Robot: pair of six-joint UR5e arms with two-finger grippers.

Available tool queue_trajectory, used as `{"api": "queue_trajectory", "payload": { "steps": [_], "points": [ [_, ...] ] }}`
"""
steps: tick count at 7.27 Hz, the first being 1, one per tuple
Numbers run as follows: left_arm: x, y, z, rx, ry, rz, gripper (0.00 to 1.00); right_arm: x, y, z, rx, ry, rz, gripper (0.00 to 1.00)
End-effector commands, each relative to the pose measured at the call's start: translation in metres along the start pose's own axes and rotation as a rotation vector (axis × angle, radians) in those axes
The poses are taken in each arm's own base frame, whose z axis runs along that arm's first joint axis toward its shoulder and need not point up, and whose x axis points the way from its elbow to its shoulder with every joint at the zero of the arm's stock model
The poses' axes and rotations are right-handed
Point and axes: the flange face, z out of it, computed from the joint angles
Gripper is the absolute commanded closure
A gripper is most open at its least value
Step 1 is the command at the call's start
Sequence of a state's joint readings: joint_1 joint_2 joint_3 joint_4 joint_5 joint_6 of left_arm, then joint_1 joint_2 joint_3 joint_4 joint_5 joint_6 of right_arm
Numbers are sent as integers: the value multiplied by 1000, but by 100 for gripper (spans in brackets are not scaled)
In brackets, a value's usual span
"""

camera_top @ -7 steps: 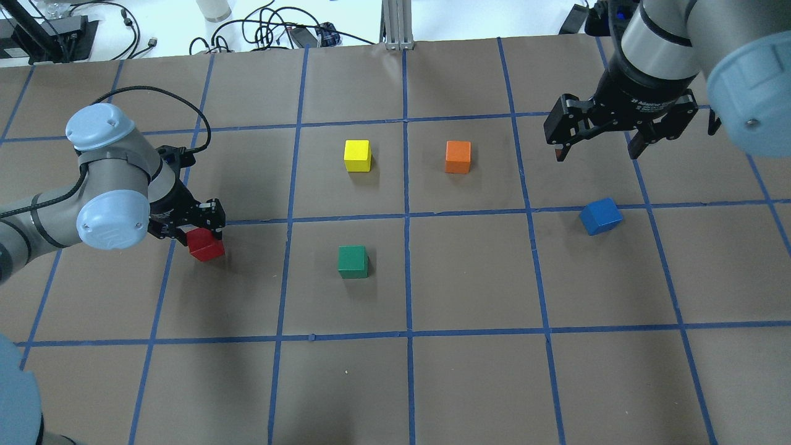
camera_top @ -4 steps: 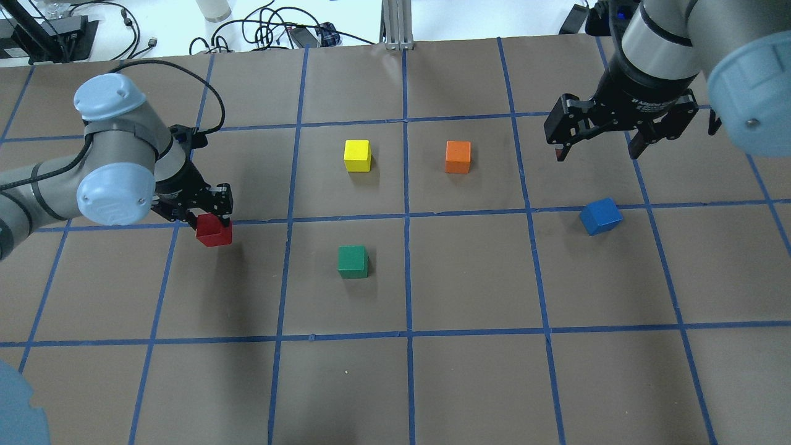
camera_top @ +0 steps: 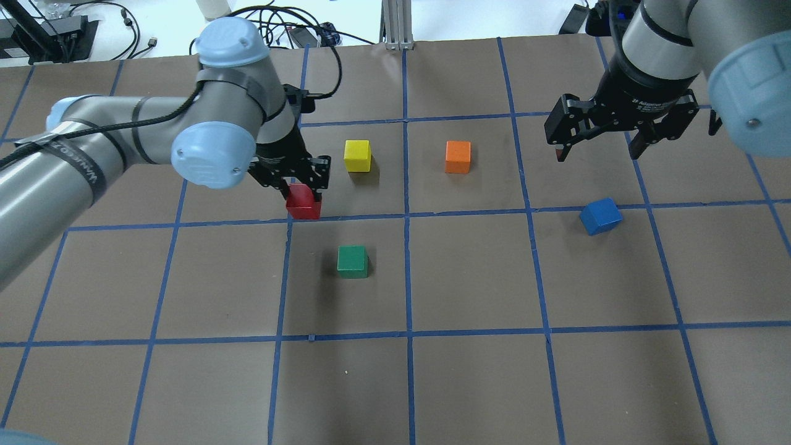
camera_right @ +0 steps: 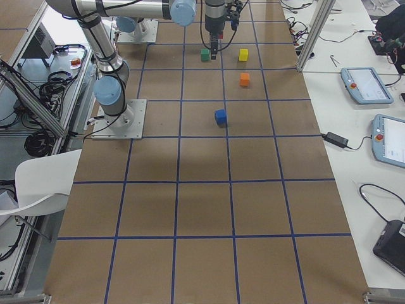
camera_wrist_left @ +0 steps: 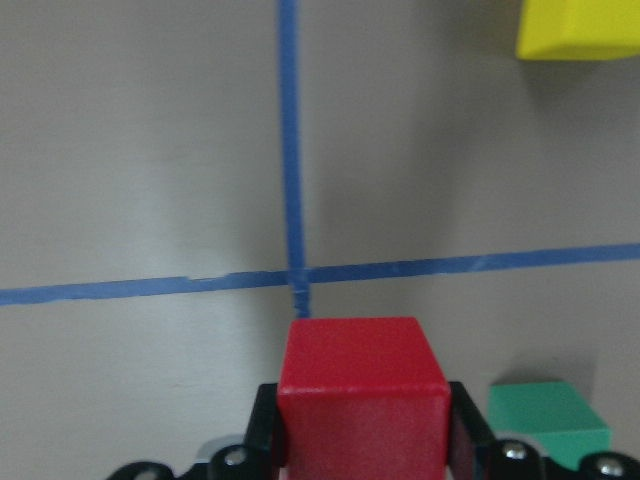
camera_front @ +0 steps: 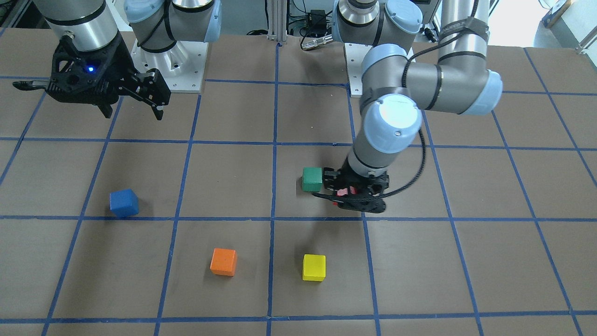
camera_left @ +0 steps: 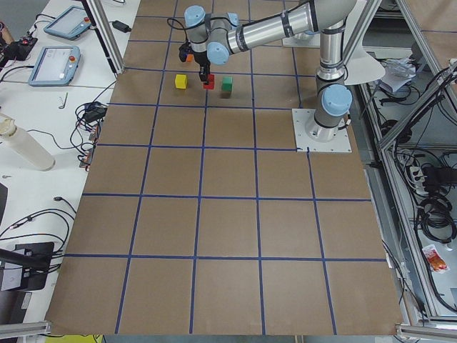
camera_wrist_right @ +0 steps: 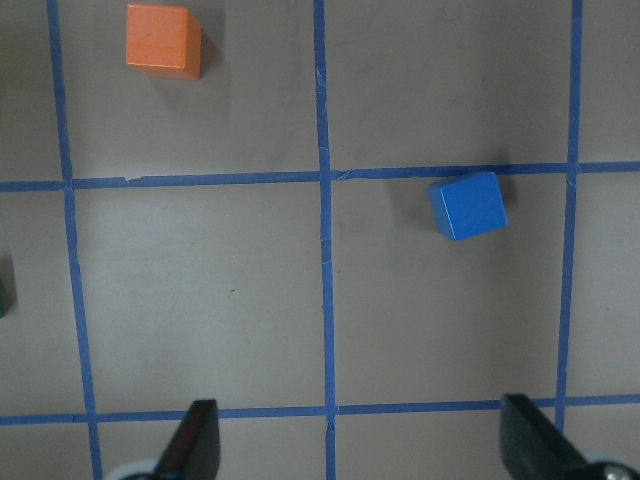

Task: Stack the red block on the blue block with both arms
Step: 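Grasp the red cube with the left gripper and carry it toward the table center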

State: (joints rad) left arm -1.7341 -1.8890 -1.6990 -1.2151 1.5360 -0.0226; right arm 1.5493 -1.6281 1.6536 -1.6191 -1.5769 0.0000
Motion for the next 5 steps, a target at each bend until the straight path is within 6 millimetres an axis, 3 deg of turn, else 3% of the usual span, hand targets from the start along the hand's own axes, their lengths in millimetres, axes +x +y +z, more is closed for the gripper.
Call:
{"api": "queue_trajectory", "payload": {
  "steps": [1,3,5],
  "points": [
    [93,10,21,47,11,4,100,0,0,0,-1,0,0,0],
    [130,1,51,116,26,3,100,0,0,0,-1,0,0,0],
    [135,-15,76,128,28,-9,100,0,1,0,-3,0,0,0]
  ]
}}
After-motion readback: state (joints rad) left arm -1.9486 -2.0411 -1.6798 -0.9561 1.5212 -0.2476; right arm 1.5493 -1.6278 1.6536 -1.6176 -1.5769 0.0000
